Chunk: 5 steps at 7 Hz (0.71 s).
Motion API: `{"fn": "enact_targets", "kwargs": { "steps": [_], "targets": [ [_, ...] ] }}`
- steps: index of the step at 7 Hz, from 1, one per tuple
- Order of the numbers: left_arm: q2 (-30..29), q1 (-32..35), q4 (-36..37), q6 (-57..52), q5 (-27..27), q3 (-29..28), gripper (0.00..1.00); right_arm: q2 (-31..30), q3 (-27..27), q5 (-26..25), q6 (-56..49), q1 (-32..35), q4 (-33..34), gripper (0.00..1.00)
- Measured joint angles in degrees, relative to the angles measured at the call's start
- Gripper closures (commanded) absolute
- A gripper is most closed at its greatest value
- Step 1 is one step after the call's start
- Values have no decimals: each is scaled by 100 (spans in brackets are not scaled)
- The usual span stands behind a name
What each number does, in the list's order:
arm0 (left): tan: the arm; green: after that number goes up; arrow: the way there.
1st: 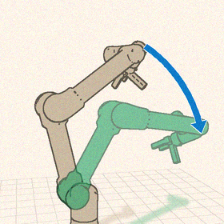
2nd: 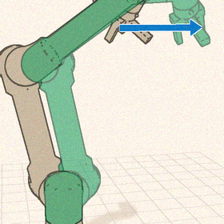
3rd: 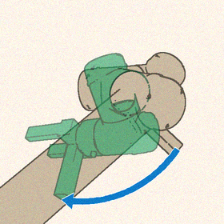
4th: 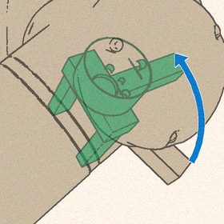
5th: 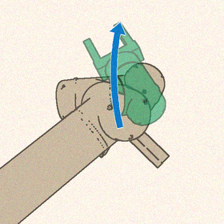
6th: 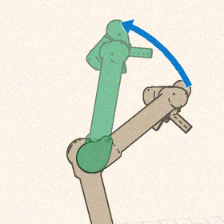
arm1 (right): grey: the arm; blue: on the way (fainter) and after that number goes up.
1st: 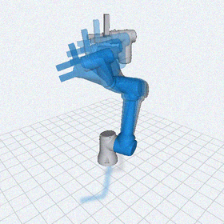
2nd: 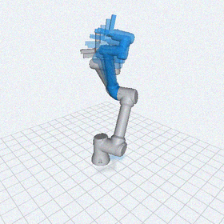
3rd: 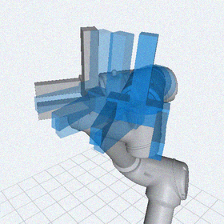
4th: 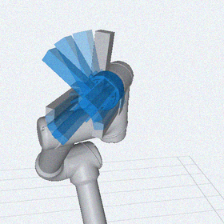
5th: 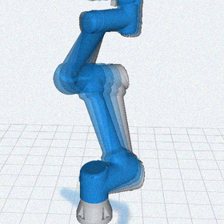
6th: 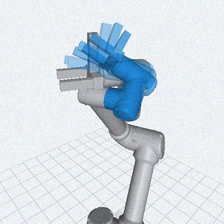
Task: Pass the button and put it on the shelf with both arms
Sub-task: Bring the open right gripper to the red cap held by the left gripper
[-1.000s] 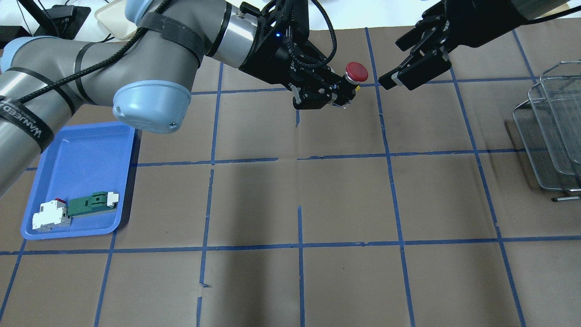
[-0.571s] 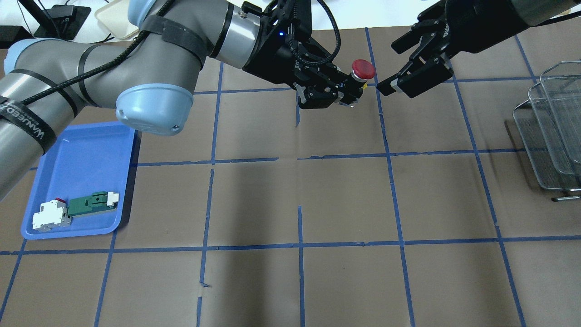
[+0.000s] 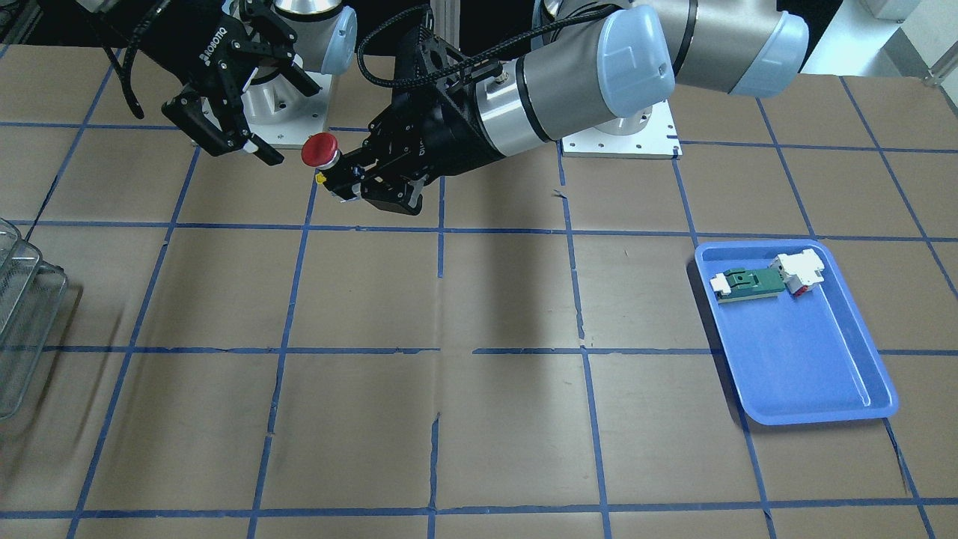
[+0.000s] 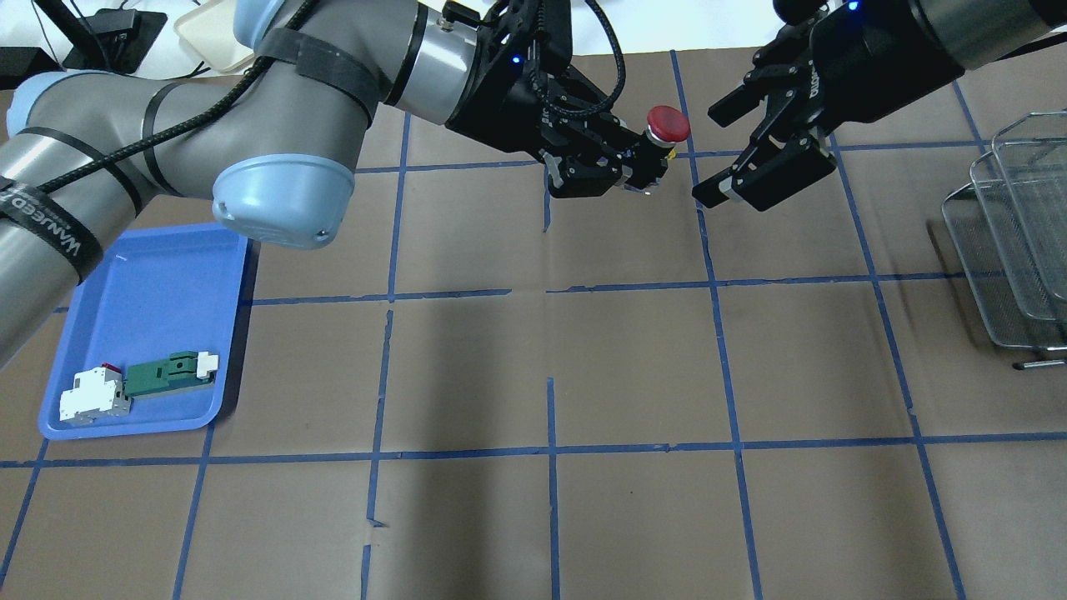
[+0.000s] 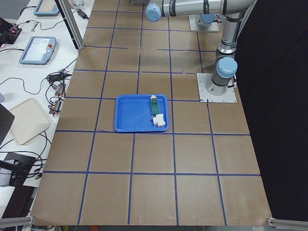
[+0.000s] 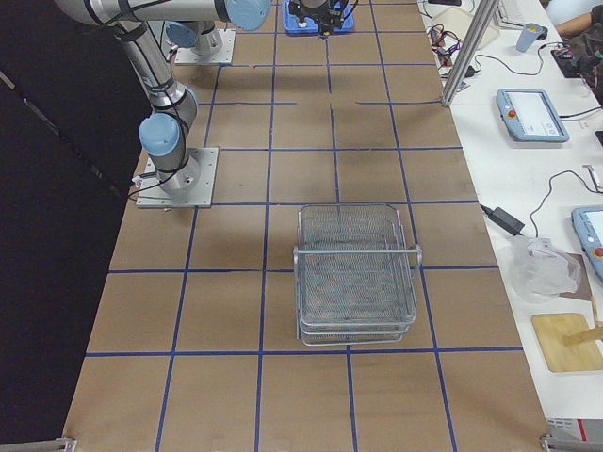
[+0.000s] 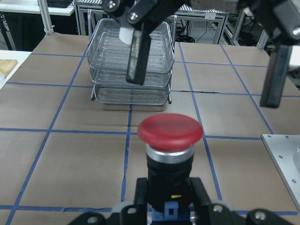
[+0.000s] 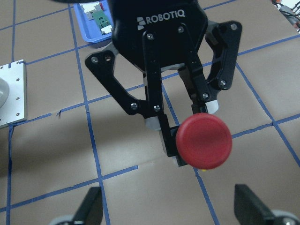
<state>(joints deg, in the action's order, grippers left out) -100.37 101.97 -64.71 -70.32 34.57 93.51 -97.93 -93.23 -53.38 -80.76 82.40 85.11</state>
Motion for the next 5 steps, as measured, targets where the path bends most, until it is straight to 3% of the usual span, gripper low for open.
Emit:
{"fn": "enact_targets", "kwargs": {
  "steps": [5],
  "targets": [
    [20,-1,2,7,5,13,100,61,49,339,-267,11,74,0]
  ]
}}
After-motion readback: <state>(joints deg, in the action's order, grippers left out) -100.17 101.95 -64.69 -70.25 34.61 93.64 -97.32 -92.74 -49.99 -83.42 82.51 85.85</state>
